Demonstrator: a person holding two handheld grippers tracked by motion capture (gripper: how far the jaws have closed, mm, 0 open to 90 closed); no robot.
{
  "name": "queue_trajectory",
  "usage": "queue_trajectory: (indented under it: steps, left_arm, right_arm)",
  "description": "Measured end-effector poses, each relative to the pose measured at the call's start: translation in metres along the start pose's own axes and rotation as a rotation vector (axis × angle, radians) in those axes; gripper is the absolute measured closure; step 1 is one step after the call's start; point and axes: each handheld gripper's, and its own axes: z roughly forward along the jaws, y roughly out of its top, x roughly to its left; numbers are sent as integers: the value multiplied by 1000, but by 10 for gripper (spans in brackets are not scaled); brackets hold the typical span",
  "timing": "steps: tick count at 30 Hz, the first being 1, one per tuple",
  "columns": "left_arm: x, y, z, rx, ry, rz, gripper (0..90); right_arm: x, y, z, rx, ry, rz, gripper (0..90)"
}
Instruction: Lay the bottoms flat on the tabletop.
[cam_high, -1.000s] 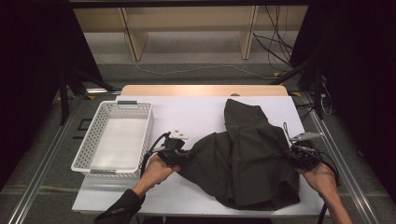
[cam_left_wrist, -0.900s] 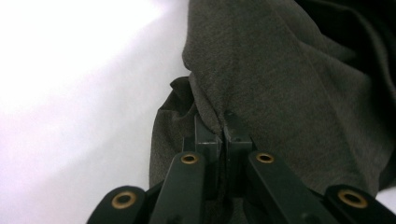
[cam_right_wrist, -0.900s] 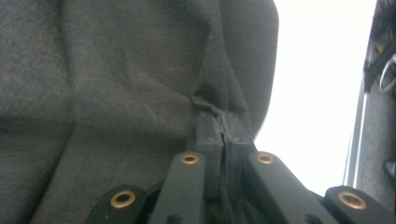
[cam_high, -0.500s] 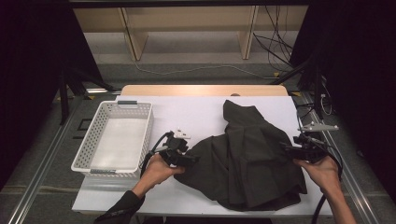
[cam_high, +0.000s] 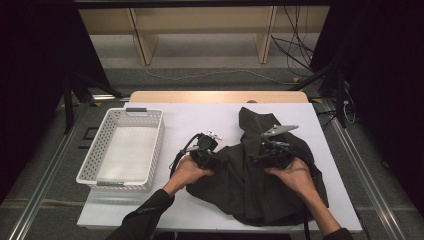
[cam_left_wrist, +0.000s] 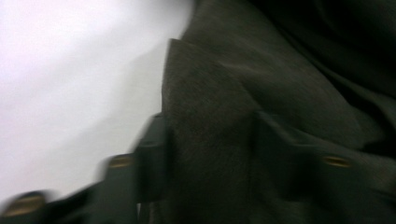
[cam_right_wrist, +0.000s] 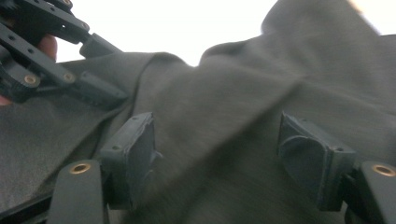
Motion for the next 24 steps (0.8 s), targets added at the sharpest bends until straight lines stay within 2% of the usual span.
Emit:
queue_trajectory:
  steps: [1,3,4,5,6,7,10,11,12,18,21,22,24]
  left_arm:
    - [-2,-2,1,1,-7,9,714]
    - [-5,-4,-1,-10,-2,27,808]
    - [-6,-5,-3,-22,4,29,824]
    - [-6,-6,-6,-32,1,33,831]
    - [-6,-6,-6,-32,1,33,836]
    - [-4,-8,-14,-59,-8,19,839]
    - [1,-11,-28,-94,-4,12,848]
    - [1,-11,-28,-94,-4,12,849]
    - [5,-10,-37,-113,1,10,850]
    - [20,-6,-69,-188,16,-36,853]
    - [24,-11,-82,-200,7,-57,853]
    - [24,-11,-82,-200,7,-57,853]
    - [19,-22,-81,-175,-11,-47,852]
  right_arm:
    - [2,0,5,22,-2,-6,339]
    - [5,-3,12,51,-61,-50,526]
    - [5,-4,13,56,-87,-65,645]
    - [2,-5,10,53,-93,-62,735]
    - [2,-5,10,53,-93,-62,735]
    - [-7,-7,1,35,-77,-39,848]
    - [-24,-14,-14,16,-90,-18,876]
    - [-29,-17,-19,9,-98,-3,878]
    - [-36,-20,-24,1,-107,9,879]
    - [-69,-32,-44,-46,-168,92,880]
    - [-80,-38,-49,-50,-191,118,880]
    - [-80,-38,-49,-50,-191,118,880]
    - [-90,-46,-49,-35,-224,140,881]
